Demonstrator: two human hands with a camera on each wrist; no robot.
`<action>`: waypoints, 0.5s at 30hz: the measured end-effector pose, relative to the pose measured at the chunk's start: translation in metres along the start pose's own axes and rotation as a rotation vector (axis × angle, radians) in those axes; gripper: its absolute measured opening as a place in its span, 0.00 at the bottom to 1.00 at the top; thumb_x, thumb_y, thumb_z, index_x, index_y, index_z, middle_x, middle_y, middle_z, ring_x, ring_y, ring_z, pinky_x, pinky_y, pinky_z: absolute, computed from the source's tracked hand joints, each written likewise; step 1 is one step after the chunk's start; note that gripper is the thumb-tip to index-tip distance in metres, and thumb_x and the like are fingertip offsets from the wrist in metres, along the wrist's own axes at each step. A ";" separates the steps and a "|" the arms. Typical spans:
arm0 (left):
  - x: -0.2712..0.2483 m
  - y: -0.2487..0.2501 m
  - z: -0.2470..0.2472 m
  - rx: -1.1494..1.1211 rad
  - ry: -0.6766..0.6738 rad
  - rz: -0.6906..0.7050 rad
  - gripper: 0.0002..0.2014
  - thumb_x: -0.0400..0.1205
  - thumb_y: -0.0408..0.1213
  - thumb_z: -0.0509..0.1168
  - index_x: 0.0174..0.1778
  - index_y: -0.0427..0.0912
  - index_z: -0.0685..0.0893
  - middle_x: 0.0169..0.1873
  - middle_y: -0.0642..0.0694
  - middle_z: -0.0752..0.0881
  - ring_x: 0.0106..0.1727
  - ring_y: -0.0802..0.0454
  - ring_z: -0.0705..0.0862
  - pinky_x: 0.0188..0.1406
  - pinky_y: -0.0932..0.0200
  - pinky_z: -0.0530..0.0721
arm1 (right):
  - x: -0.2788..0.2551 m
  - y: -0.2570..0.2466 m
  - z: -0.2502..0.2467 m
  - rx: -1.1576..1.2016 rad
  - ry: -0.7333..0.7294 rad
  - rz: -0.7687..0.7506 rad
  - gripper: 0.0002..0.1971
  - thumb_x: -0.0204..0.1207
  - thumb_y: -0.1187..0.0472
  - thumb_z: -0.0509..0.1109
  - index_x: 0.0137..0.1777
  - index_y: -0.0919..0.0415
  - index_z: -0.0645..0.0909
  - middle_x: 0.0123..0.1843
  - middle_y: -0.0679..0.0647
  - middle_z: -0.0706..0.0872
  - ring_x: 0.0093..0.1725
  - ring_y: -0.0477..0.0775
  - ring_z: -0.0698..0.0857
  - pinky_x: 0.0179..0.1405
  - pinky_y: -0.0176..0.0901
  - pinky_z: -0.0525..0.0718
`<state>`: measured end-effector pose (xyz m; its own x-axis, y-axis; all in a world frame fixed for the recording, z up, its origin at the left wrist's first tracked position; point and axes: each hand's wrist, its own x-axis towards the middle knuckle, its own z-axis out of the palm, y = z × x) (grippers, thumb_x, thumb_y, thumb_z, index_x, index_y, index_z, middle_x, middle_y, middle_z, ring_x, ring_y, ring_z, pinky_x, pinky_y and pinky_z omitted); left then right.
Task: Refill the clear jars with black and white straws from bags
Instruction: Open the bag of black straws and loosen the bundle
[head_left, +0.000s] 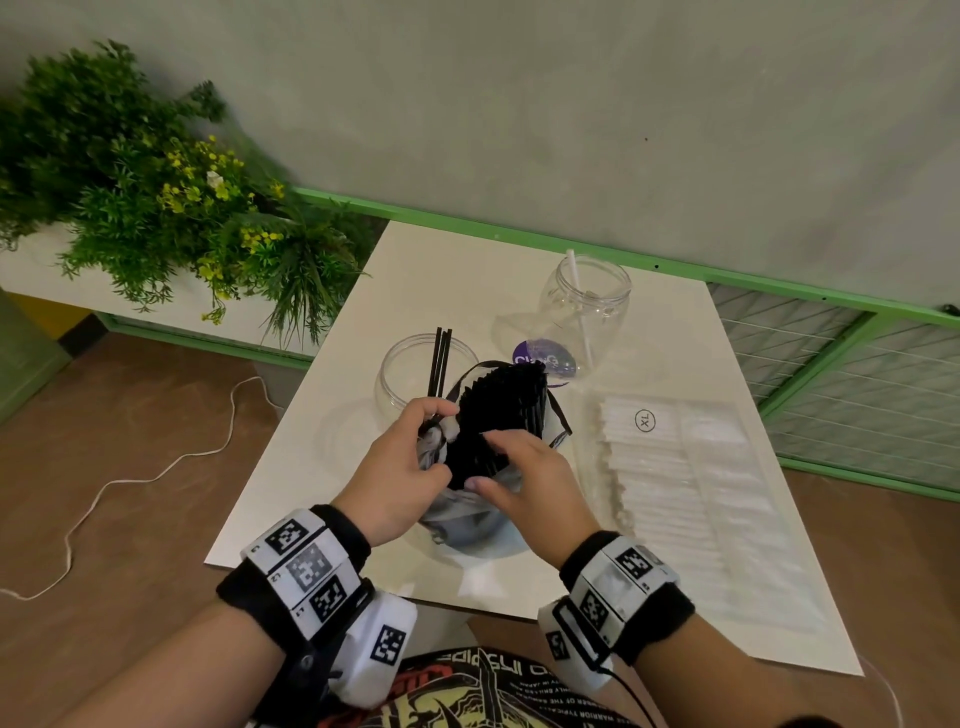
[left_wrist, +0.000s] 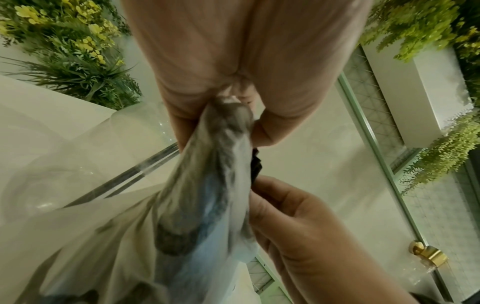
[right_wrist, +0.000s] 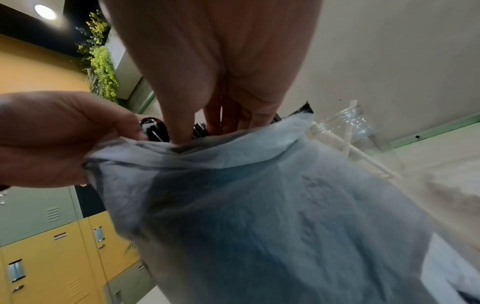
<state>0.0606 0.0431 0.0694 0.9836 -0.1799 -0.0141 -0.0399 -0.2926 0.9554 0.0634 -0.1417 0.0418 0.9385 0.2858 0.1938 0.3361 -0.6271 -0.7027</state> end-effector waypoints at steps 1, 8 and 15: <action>0.000 0.000 0.001 -0.021 -0.006 -0.007 0.29 0.74 0.18 0.61 0.59 0.59 0.73 0.52 0.56 0.82 0.53 0.67 0.82 0.52 0.73 0.78 | 0.002 -0.001 0.001 0.002 -0.025 0.018 0.28 0.72 0.56 0.78 0.71 0.59 0.77 0.65 0.52 0.82 0.63 0.44 0.78 0.65 0.24 0.69; 0.000 0.004 0.005 -0.115 -0.069 0.005 0.26 0.69 0.29 0.60 0.61 0.58 0.74 0.53 0.43 0.82 0.54 0.55 0.84 0.57 0.62 0.81 | 0.008 -0.004 0.003 -0.046 -0.014 0.072 0.23 0.68 0.55 0.79 0.61 0.56 0.77 0.56 0.51 0.79 0.58 0.50 0.73 0.57 0.38 0.72; 0.001 0.002 0.005 -0.081 -0.086 0.000 0.26 0.70 0.30 0.58 0.61 0.59 0.74 0.56 0.52 0.83 0.59 0.59 0.82 0.63 0.63 0.79 | 0.006 0.003 0.002 0.025 0.152 -0.031 0.21 0.74 0.64 0.73 0.64 0.49 0.72 0.53 0.45 0.80 0.50 0.40 0.78 0.47 0.27 0.76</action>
<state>0.0605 0.0378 0.0700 0.9646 -0.2614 -0.0357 -0.0226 -0.2167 0.9760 0.0693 -0.1402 0.0395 0.9294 0.1905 0.3162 0.3651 -0.6011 -0.7109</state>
